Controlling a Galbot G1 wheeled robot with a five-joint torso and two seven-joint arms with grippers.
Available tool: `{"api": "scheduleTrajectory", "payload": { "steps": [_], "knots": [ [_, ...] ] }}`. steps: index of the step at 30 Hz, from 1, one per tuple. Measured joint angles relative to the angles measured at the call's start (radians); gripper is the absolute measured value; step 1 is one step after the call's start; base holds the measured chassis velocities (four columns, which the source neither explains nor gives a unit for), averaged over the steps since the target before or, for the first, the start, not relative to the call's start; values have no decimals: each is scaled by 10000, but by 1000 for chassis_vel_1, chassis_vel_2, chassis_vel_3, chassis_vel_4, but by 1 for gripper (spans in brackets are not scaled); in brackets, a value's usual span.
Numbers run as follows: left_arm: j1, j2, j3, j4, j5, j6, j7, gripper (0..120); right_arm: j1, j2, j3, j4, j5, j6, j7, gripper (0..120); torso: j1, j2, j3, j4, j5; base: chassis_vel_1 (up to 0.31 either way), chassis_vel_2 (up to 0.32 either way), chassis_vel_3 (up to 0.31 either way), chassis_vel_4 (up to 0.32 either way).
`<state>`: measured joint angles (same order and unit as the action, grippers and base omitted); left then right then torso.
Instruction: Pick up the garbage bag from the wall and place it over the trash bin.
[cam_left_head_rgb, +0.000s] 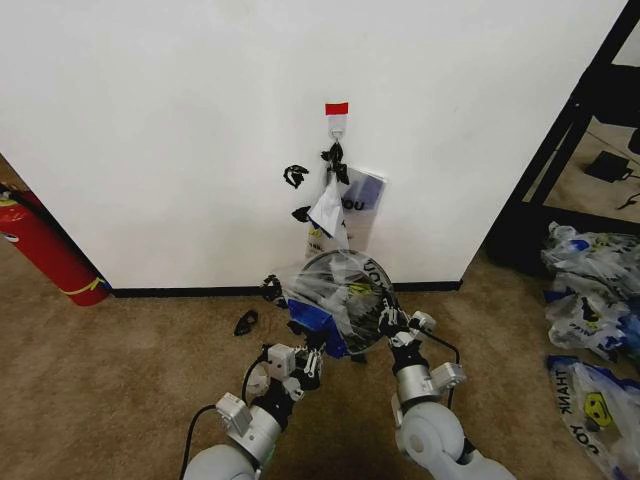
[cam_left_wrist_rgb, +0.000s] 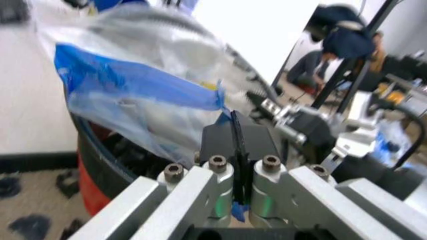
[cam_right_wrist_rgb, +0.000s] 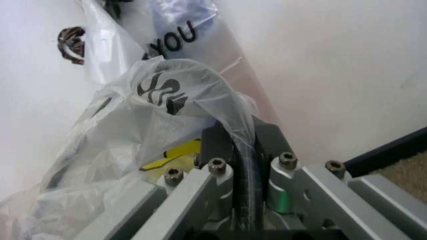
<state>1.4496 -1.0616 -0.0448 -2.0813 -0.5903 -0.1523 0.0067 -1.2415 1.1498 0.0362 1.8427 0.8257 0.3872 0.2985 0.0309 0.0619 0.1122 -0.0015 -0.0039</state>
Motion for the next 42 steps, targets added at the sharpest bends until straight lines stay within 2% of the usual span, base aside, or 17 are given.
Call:
{"api": "scheduleTrajectory", "payload": {
  "steps": [4, 9, 17, 20, 25, 42],
  "knots": [
    [53, 180, -215, 363, -296, -941, 732, 0, 68, -7, 47, 51, 336, -124, 279, 1, 0, 0, 0, 0, 1, 0, 0, 0, 0],
    [58, 208, -358, 639, -534, -1531, 897, 0, 122, -23, 92, 216, 599, -275, 639, 1, 0, 0, 0, 0, 1, 0, 0, 0, 0],
    [-2, 83, -422, 1174, -248, -1860, 610, 0, 99, -68, 100, 537, 838, -472, 934, 1, 0, 0, 0, 0, 0, 0, 0, 0, 0],
    [-5, 82, -423, 1214, -180, -1861, 581, 0, 95, -71, 100, 554, 838, -474, 947, 1, 0, 0, 0, 0, 0, 0, 0, 0, 0],
    [-48, 70, -463, 1703, 529, -1720, 258, 0, 24, -118, 163, 813, 946, -504, 1003, 1, 0, 0, 0, 0, 0, 0, 0, 0, 0],
    [-363, -112, -564, 2901, 2786, -718, -654, 0, -587, -340, 136, 1801, 1430, -882, 964, 1, 0, 0, 0, 1, 0, 0, 0, 0, 0]
  ]
}}
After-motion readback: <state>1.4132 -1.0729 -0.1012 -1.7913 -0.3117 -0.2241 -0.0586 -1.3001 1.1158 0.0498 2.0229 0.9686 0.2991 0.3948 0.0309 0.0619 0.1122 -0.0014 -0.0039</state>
